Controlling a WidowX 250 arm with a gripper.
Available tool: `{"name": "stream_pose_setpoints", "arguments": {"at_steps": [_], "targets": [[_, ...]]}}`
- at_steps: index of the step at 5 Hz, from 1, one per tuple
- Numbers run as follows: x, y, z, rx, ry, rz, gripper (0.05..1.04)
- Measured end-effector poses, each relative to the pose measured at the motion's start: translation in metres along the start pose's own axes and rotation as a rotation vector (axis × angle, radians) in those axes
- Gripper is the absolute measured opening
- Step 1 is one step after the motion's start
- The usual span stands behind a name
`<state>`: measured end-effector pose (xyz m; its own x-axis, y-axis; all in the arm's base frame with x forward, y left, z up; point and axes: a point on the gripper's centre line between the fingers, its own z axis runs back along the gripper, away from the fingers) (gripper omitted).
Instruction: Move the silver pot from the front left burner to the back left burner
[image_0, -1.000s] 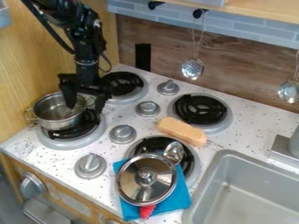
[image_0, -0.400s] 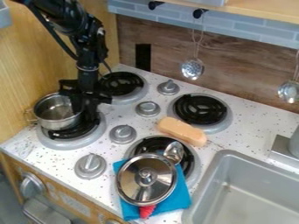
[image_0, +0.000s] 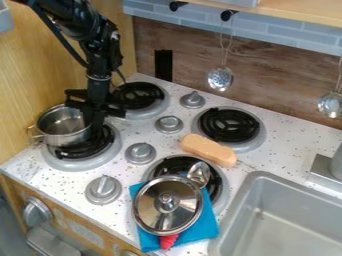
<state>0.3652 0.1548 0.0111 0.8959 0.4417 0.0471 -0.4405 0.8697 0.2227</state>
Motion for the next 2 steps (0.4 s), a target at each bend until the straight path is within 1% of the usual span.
{"name": "stream_pose_setpoints", "arguments": {"at_steps": [1, 2], "targets": [[0.005, 0.002, 0.004, 0.032, -0.023, 0.0, 0.088], [0.012, -0.011, 0.004, 0.07, -0.04, -0.058, 0.088]]}}
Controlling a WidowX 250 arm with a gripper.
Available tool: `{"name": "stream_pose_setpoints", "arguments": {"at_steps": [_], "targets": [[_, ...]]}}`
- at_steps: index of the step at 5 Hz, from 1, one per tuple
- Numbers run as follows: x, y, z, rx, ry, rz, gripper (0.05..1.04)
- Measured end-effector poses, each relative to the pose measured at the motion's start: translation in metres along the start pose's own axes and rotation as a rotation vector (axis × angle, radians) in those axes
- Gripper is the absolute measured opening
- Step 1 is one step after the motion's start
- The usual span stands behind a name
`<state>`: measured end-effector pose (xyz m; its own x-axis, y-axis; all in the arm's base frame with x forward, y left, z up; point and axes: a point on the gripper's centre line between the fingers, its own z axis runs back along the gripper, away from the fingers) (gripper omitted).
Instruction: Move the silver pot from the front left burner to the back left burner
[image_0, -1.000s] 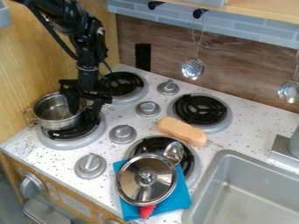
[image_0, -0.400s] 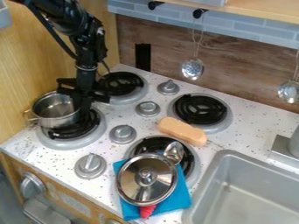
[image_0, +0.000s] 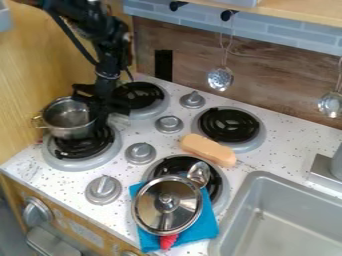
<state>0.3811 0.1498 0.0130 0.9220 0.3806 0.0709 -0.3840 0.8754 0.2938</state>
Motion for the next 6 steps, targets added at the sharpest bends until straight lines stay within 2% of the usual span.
{"name": "stream_pose_setpoints", "arguments": {"at_steps": [1, 3, 4, 5, 6], "targets": [[0.002, -0.014, 0.005, -0.003, -0.016, -0.124, 0.088], [-0.004, -0.036, 0.011, -0.151, -0.006, -0.357, 0.088], [0.003, -0.046, 0.022, -0.216, -0.042, -0.455, 0.088], [0.014, -0.051, 0.023, -0.212, -0.13, -0.617, 0.088], [0.019, -0.062, 0.02, -0.148, -0.217, -0.785, 0.088]]}}
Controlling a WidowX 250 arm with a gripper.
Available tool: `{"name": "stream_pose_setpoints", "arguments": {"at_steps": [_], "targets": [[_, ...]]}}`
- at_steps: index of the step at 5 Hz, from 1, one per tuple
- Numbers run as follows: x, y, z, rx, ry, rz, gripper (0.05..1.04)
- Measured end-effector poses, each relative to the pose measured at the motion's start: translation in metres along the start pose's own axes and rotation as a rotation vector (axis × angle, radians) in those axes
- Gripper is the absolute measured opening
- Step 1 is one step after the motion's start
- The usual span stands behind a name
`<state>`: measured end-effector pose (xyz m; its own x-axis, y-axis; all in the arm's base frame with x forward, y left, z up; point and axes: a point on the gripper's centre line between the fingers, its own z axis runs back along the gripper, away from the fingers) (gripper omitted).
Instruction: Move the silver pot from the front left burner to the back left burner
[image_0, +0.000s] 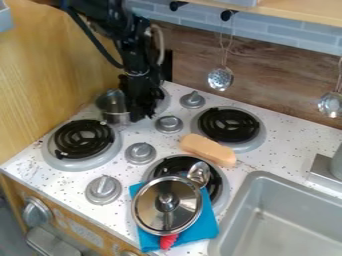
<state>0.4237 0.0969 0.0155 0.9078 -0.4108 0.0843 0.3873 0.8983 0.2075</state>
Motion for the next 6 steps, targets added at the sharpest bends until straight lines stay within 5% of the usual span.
{"name": "stream_pose_setpoints", "arguments": {"at_steps": [2, 6], "targets": [[0.017, 0.002, 0.003, 0.054, -0.051, -0.15, 0.088], [0.053, 0.027, -0.011, 0.068, -0.029, -0.106, 0.088]]}}
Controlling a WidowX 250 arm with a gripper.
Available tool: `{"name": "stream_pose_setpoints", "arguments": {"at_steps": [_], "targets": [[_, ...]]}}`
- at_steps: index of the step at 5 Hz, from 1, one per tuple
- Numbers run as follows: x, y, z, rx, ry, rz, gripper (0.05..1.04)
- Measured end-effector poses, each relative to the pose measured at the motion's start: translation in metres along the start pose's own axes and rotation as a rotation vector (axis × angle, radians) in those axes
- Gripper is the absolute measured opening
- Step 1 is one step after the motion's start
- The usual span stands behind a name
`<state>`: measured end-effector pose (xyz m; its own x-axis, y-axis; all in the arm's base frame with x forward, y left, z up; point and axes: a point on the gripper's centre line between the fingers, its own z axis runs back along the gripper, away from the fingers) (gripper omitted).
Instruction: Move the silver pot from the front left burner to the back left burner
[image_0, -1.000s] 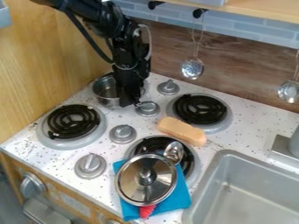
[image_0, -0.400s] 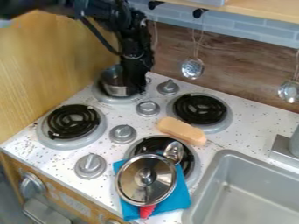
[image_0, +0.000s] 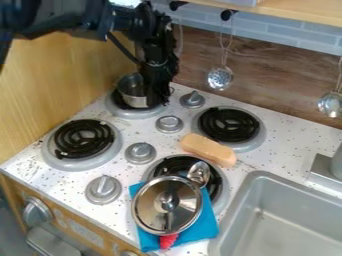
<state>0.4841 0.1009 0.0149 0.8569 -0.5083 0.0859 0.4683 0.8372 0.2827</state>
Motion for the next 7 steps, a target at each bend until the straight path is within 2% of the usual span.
{"name": "stream_pose_setpoints", "arguments": {"at_steps": [3, 4, 5, 6, 7], "targets": [[0.021, 0.015, -0.009, 0.03, 0.022, 0.039, 0.088], [0.023, 0.019, -0.009, 0.039, 0.026, 0.061, 0.121], [0.021, 0.019, -0.009, 0.033, 0.035, 0.08, 0.295], [0.02, 0.019, -0.01, 0.031, 0.041, 0.097, 0.576], [0.015, 0.013, -0.019, 0.016, 0.047, 0.117, 0.876]]}}
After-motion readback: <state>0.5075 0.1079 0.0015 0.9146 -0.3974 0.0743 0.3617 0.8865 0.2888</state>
